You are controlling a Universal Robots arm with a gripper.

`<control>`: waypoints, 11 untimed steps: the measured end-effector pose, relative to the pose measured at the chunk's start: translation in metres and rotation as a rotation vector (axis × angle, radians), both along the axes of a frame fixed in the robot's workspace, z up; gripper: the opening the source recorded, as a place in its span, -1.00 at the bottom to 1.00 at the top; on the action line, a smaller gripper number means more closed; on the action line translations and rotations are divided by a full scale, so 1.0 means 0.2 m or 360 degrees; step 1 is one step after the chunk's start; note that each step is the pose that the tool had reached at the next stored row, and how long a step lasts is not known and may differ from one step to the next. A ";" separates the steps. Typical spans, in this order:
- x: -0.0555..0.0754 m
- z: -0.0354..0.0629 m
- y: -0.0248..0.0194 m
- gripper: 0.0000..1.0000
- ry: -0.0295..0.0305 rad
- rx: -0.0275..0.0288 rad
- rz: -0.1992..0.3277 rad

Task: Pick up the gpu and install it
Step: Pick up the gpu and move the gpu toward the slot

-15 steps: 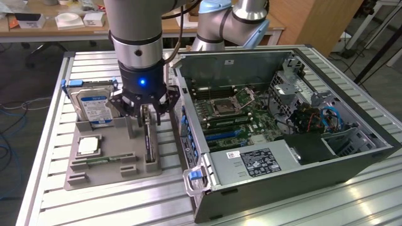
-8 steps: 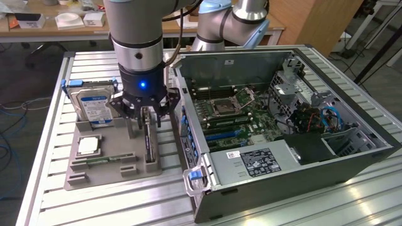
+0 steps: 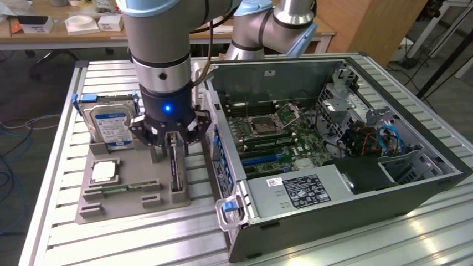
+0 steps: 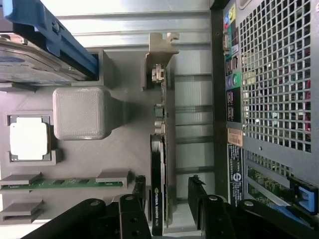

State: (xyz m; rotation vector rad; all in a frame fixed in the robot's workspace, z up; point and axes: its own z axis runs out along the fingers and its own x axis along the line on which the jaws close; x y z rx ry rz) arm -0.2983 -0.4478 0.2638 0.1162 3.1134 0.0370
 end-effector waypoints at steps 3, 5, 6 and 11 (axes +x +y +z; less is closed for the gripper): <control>-0.01 -0.028 0.000 -0.06 -0.00001 -0.00004 0.0000; -0.02 -0.046 0.000 -0.06 -0.00002 -0.00004 0.0000; -0.02 -0.054 0.000 -0.06 0.00001 -0.00005 0.0000; -0.02 -0.100 0.000 -0.06 0.00000 -0.00004 0.0000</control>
